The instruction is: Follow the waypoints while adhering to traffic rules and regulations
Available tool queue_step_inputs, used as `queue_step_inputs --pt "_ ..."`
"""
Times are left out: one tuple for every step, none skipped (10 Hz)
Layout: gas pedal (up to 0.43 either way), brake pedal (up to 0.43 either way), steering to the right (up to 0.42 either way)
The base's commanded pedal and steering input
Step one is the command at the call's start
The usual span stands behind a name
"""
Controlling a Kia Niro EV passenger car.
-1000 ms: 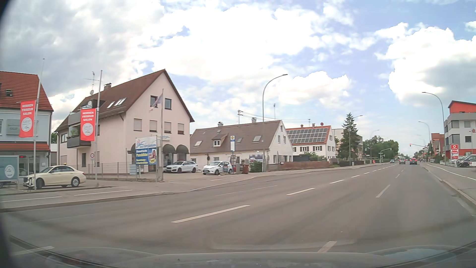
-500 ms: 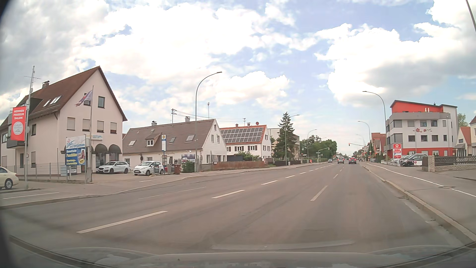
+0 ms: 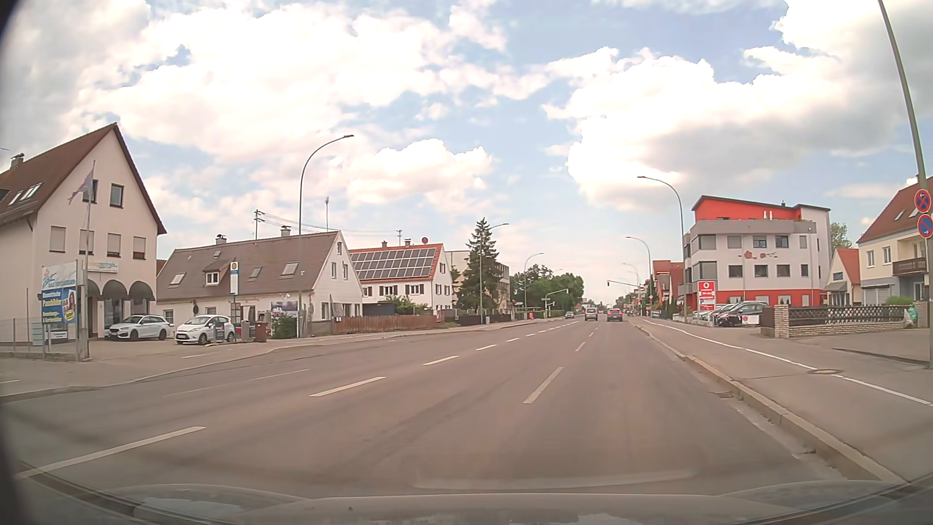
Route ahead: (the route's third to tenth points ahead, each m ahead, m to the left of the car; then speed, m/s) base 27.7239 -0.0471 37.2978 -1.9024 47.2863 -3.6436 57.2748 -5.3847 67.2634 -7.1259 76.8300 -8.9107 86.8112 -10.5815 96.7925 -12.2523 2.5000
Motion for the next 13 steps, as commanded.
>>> queue_step_inputs --pt "0.169 0.018 0.406" --pt "0.169 0.018 0.367" --pt "0.169 0.018 0.319" --pt "0.157 0.018 0.254" --pt "0.157 0.018 0.188" --pt "0.157 0.018 0.147" --pt "0.169 0.018 0.115" --pt "0.189 0.018 0.098" --pt "0.22 0.018 0.09" --pt "0.228 0.018 0.079" --pt "0.228 0.018 0.057" --pt "0.228 0.018 0.038" --pt "0.24 0.018 0.021"
